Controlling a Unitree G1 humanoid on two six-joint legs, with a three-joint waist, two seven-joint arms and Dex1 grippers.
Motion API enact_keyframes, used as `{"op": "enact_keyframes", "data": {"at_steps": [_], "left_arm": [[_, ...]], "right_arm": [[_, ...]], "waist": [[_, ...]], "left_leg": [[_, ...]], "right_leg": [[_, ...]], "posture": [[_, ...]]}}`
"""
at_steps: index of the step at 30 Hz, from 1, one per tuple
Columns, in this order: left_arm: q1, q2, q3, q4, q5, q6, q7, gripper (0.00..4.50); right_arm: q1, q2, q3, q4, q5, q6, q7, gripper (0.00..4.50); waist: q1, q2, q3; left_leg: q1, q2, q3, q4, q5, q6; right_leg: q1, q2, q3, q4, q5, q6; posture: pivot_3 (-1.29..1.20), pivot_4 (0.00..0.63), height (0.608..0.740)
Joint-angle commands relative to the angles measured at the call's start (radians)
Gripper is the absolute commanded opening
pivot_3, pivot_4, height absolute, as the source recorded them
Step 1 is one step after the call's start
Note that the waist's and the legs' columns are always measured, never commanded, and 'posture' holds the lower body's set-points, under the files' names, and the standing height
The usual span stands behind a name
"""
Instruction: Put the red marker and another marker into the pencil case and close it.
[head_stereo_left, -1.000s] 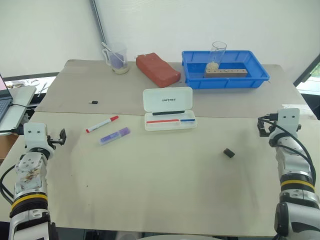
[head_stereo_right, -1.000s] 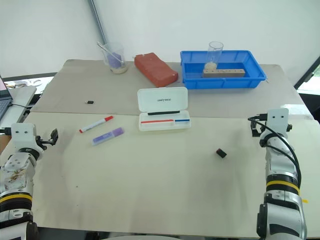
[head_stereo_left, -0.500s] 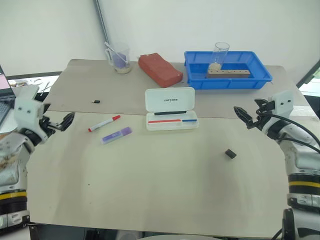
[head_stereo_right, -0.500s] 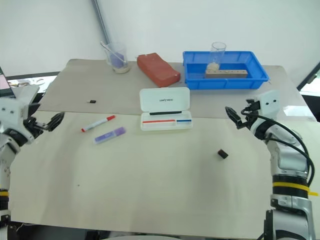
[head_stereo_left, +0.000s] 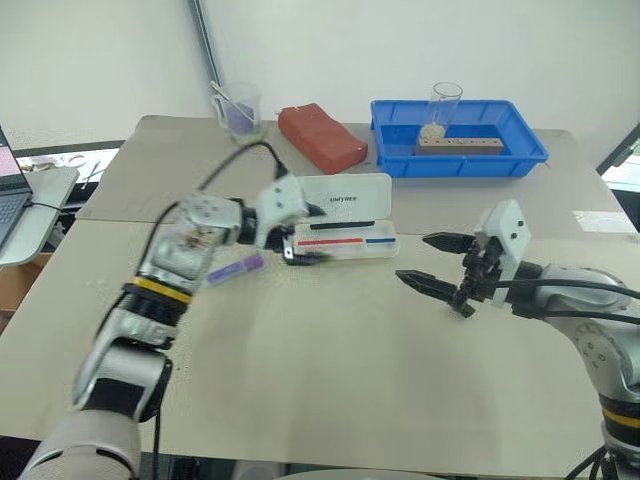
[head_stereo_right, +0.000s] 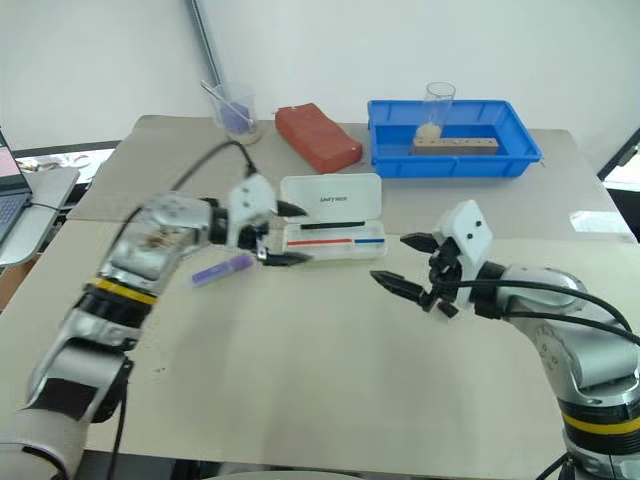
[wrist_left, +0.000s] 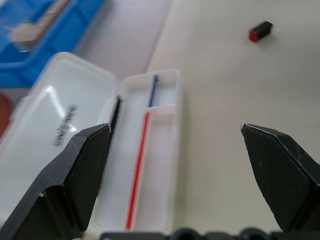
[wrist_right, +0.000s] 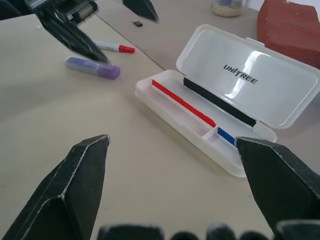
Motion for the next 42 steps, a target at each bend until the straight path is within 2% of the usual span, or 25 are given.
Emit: {"op": "enact_keyframes", "data": {"at_steps": [1,14,17,24,25,30,33,38,42], "left_arm": [[-0.057,-0.051,-0.028,0.148,0.080,-0.132,-0.010,4.50],[-0.125,-0.179,-0.021,0.498,0.177,-0.305,-0.031,4.50],[-0.147,-0.202,-0.019,0.592,0.207,-0.342,-0.011,3.71],[-0.182,-0.228,-0.005,0.718,0.255,-0.417,0.024,0.31],[-0.183,-0.228,-0.005,0.723,0.262,-0.429,0.024,0.04],[-0.170,-0.221,0.006,0.696,0.267,-0.442,-0.001,0.04],[-0.135,-0.196,0.011,0.598,0.246,-0.417,-0.061,0.04],[0.019,-0.106,0.020,0.241,0.179,-0.251,-0.176,0.04],[0.182,-0.016,0.031,-0.049,0.151,-0.155,-0.185,0.04]], "right_arm": [[-0.019,0.020,-0.042,-0.079,0.027,0.049,-0.083,4.45],[0.100,0.016,-0.072,-0.135,0.028,0.053,-0.128,4.45],[0.107,0.015,-0.071,-0.116,0.011,0.035,-0.121,4.50],[0.126,0.014,-0.066,-0.085,-0.026,-0.009,-0.102,4.50],[0.128,0.012,-0.064,-0.083,-0.032,-0.016,-0.098,4.50],[0.125,0.011,-0.060,-0.065,-0.045,-0.036,-0.079,4.50],[0.121,0.007,-0.053,-0.059,-0.046,-0.043,-0.060,4.50],[0.115,-0.001,-0.047,-0.068,-0.029,-0.030,-0.025,4.50],[0.139,-0.020,-0.042,-0.103,-0.010,-0.014,0.006,4.50]], "waist": [[0.000,-0.001,0.001],[0.005,-0.002,0.001],[0.005,-0.003,0.002],[0.005,-0.005,0.003],[0.005,-0.005,0.003],[0.005,-0.004,0.003],[0.005,-0.003,0.002],[-0.001,0.001,-0.001],[-0.001,0.003,-0.001]], "left_leg": [[0.000,0.000,0.000,0.000,0.000,0.000],[-0.002,-0.001,-0.003,0.002,0.000,0.001],[-0.002,-0.001,-0.003,0.002,0.000,0.001],[-0.002,-0.001,-0.004,0.002,0.000,0.001],[-0.002,-0.001,-0.004,0.002,0.000,0.001],[-0.002,-0.002,-0.004,0.002,0.000,0.001],[-0.002,-0.002,-0.004,0.002,0.000,0.001],[-0.002,-0.001,-0.004,0.002,0.000,0.001],[-0.001,0.000,-0.004,0.001,0.000,0.001]], "right_leg": [[0.000,0.000,0.000,0.000,0.000,0.000],[0.000,0.000,-0.001,0.000,0.000,0.001],[0.000,0.001,-0.001,0.000,0.000,0.001],[0.000,0.001,-0.002,0.000,-0.001,0.002],[0.000,0.001,-0.002,0.000,-0.001,0.002],[0.000,0.001,-0.002,0.001,-0.001,0.002],[0.000,0.001,-0.002,0.001,-0.001,0.002],[0.000,0.001,-0.002,0.001,0.000,0.001],[0.001,0.002,-0.001,0.002,0.000,0.001]], "posture": [[0.00,0.150,0.740],[0.00,0.150,0.740],[0.00,0.150,0.740],[0.00,0.150,0.740],[0.00,0.150,0.740],[0.00,0.150,0.740],[0.00,0.150,0.740],[0.00,0.150,0.740],[0.00,0.150,0.740]]}}
